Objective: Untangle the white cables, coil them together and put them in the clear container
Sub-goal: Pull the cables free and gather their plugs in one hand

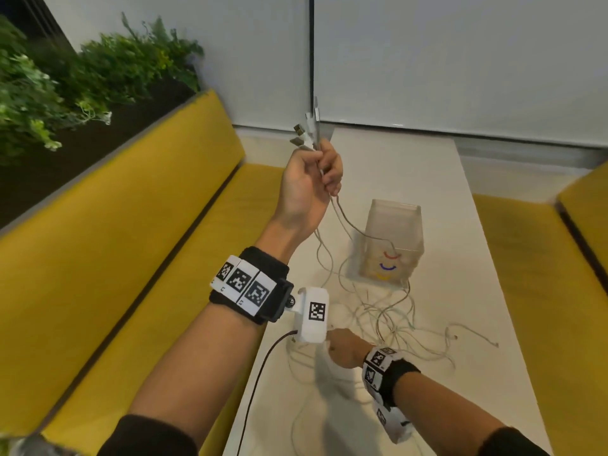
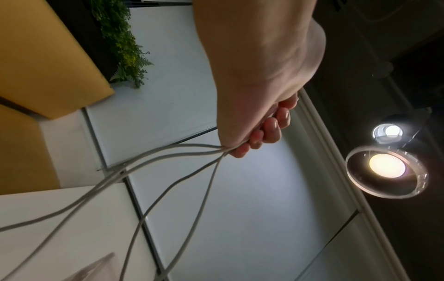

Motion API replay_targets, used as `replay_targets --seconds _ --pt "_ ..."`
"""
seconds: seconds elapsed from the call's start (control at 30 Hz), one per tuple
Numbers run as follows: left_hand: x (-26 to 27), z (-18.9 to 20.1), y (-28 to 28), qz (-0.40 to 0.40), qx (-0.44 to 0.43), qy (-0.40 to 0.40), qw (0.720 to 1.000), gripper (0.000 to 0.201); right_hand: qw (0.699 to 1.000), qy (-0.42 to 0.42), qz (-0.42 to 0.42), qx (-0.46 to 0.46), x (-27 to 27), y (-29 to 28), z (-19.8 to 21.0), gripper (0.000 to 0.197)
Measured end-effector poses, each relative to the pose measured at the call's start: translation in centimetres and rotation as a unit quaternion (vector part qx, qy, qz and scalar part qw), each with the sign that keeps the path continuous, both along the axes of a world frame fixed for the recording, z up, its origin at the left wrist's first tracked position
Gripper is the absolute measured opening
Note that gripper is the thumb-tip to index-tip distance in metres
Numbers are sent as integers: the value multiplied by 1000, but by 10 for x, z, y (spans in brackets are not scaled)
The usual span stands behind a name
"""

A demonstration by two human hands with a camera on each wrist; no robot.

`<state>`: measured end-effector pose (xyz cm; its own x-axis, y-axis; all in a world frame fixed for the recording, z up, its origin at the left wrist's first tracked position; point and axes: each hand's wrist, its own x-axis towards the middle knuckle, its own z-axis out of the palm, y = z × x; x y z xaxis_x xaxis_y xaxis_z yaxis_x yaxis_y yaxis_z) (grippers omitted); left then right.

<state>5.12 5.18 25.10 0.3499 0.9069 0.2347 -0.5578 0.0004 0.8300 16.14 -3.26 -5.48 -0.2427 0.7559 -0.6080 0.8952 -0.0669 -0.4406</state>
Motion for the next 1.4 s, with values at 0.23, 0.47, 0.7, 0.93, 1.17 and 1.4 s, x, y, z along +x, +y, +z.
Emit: replay_targets --seconds 0.23,0.47,0.7,0.93,1.17,1.4 --pt "-7 7 19 -32 28 -25 999 15 985 1 -80 154 4 20 -31 47" --pt "-6 -3 25 -26 39 13 999 12 977 -71 -37 198 6 15 -29 19" --pt "-7 -23 26 -21 131 198 971 28 961 137 -140 196 42 8 61 9" --pt "7 -41 9 -89 140 330 929 20 866 333 -238 286 92 -12 206 13" --pt "42 -59 -12 -107 202 412 882 18 779 423 -254 387 112 -19 269 13" --pt "55 -56 -28 -68 230 409 880 21 718 486 -310 390 91 -18 265 15"
